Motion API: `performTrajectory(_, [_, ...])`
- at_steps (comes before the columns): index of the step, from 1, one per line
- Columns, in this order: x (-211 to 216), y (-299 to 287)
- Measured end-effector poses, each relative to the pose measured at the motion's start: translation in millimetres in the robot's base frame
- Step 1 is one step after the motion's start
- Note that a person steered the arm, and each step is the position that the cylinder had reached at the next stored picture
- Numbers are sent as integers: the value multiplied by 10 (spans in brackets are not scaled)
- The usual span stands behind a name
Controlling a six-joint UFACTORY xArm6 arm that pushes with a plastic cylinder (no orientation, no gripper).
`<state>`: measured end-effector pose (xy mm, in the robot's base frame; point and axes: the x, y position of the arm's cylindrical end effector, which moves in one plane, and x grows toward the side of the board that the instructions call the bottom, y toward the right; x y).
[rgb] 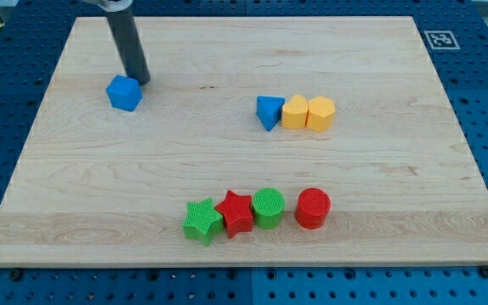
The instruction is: Point your arm at the yellow heart
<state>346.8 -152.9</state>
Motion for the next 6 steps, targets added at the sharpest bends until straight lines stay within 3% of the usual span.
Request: performTrajectory(6, [1174,1586])
